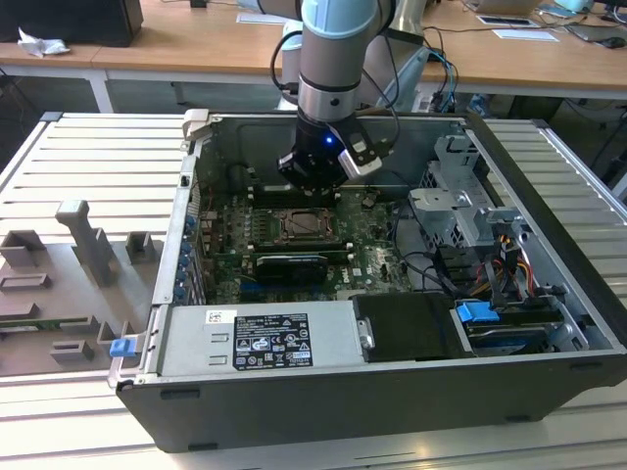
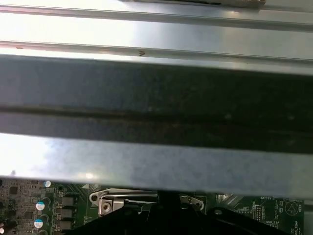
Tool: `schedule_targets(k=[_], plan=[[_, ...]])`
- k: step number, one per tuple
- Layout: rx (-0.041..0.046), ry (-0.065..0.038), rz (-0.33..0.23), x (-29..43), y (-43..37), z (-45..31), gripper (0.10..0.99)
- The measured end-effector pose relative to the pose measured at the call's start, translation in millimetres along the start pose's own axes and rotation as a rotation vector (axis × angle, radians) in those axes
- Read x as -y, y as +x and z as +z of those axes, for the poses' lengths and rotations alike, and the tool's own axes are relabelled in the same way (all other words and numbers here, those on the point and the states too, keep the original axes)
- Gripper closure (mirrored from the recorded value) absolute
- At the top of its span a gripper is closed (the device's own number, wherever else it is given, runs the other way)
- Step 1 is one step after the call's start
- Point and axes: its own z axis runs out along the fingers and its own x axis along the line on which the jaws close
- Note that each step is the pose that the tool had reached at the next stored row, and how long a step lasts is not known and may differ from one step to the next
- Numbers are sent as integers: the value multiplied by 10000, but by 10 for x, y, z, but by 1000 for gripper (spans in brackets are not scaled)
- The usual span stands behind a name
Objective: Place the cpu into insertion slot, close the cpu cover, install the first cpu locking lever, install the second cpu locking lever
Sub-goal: 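Install the second cpu locking lever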
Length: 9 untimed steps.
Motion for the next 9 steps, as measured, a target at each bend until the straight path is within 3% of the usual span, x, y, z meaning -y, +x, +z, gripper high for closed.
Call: schedule_targets(k=[9], plan=[[1, -1, 1, 61, 4, -4, 980]])
